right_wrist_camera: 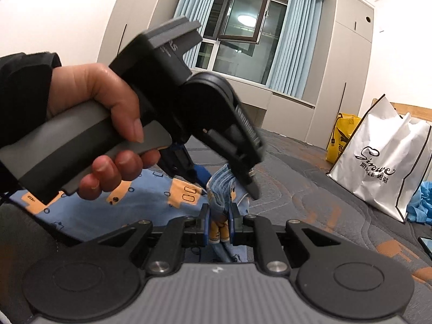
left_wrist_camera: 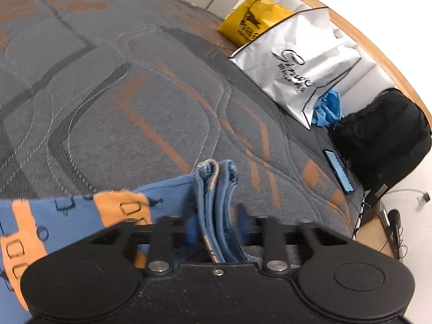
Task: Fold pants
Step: 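Grasp the pants waistband edge with the left gripper beside the right gripper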
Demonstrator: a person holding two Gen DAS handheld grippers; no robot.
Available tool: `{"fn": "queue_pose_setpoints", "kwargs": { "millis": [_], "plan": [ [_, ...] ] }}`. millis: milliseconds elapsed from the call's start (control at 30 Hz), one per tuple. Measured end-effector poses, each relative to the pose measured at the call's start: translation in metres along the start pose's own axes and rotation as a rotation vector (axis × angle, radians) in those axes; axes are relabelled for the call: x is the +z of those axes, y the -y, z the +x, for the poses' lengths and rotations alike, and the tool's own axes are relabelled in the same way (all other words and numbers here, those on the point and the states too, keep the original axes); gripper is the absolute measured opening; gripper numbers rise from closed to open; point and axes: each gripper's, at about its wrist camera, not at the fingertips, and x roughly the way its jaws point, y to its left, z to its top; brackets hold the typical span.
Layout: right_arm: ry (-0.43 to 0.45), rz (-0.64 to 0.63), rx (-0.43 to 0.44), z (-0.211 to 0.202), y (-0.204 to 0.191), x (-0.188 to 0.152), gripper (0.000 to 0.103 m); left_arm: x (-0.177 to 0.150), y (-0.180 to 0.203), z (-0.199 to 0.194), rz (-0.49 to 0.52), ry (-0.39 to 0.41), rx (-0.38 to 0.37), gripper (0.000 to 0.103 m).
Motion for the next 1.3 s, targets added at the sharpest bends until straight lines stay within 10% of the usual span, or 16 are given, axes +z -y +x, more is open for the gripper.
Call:
{"fn": "queue_pose_setpoints", "kwargs": {
  "millis": [233, 400, 533, 933, 1300],
  "plan": [
    [-0.006, -0.036, -0.019, 0.001, -0.002, -0.003, 0.051, -0.007, -0.005, -0.014, -0.039, 0.040, -0.033, 0.011],
    [-0.007, -0.095, -0.037, 0.001, -0.015, 0.000, 0.046, -0.011, -0.007, -0.034, -0.048, 0.072, -0.071, 0.011],
    [0.007, -0.127, -0.033, -0.002, -0.026, 0.007, 0.020, -0.017, -0.015, -0.056, -0.058, 0.102, -0.087, 0.011],
    [0.041, -0.124, 0.224, -0.018, -0.092, 0.033, 0.018, -0.058, -0.091, -0.156, -0.090, 0.182, -0.033, 0.011],
    [-0.096, -0.184, 0.314, 0.014, -0.155, 0.026, 0.018, -0.091, -0.153, -0.166, -0.185, 0.184, 0.056, 0.013]
  ]
}}
